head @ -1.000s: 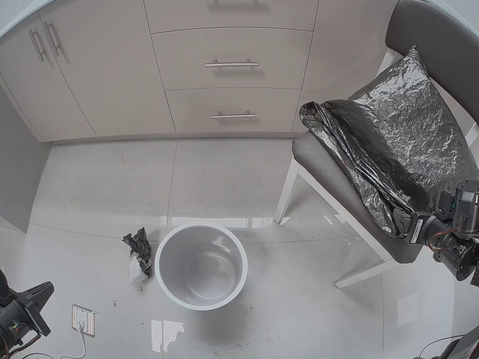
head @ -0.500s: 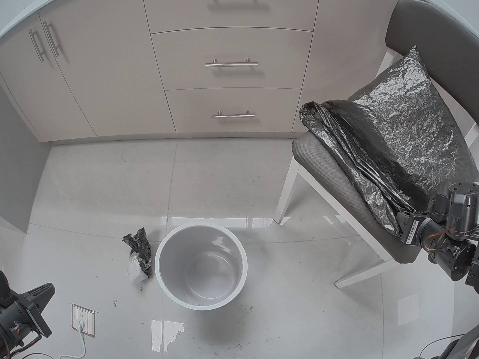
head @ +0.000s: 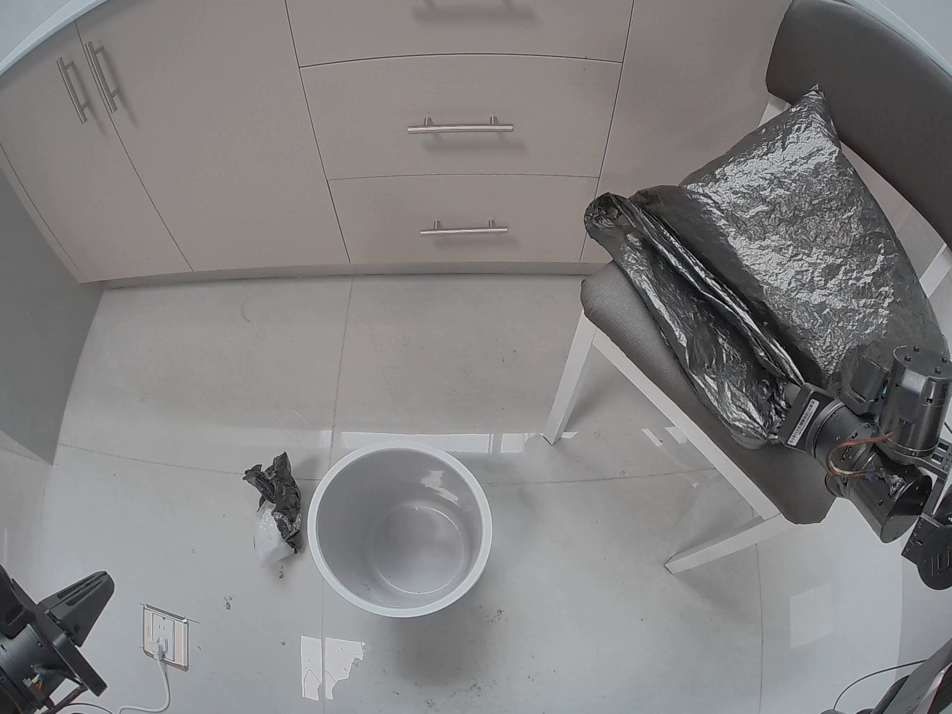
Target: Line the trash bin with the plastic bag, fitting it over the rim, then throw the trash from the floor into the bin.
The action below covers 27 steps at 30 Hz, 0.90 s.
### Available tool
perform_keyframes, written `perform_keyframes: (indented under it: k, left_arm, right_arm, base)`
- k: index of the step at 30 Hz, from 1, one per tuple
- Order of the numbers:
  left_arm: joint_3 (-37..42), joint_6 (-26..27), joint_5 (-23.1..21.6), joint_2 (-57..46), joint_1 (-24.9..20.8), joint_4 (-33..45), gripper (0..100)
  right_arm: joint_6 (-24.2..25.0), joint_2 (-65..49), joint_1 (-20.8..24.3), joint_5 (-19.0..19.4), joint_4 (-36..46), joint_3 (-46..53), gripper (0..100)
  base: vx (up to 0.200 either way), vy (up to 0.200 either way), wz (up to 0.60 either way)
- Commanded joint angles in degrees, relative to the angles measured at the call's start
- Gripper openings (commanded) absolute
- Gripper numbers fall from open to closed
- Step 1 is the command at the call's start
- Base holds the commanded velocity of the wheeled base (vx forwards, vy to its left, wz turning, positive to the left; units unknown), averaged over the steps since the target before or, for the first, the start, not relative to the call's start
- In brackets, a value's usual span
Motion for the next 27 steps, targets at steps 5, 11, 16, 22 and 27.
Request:
perform_keyframes:
  k: [5,11,16,22,27]
  left_arm:
    - [-13.20,-0.23,0.29,11.90,-0.78,-0.37,0]
    - [-23.31,-0.32,0.11,22.88,-3.33,-0.46,0]
    - [-24.98,-0.67,0.11,30.09,-11.32,-3.62,0]
    - [-25.33,-2.78,0.47,37.74,-18.27,-6.88,0]
    - [-27.09,-8.84,0.03,45.03,-20.64,-11.27,0]
  right_arm:
    - [-6.18,-12.77,3.46,3.40,7.43,-10.40,0]
    - [-6.18,-21.82,13.21,4.89,30.37,-26.49,0]
    - [-6.36,-20.42,18.48,7.35,41.62,-35.19,0]
    - [-7.76,-15.32,21.03,6.83,50.15,-47.49,0]
    - [-7.94,-10.05,25.34,6.83,54.19,-59.44,0]
  base:
    - [0.000,0.000,0.00]
    - [0.000,0.000,0.00]
    - [0.000,0.000,0.00]
    - [0.000,0.000,0.00]
    - [0.000,0.000,0.00]
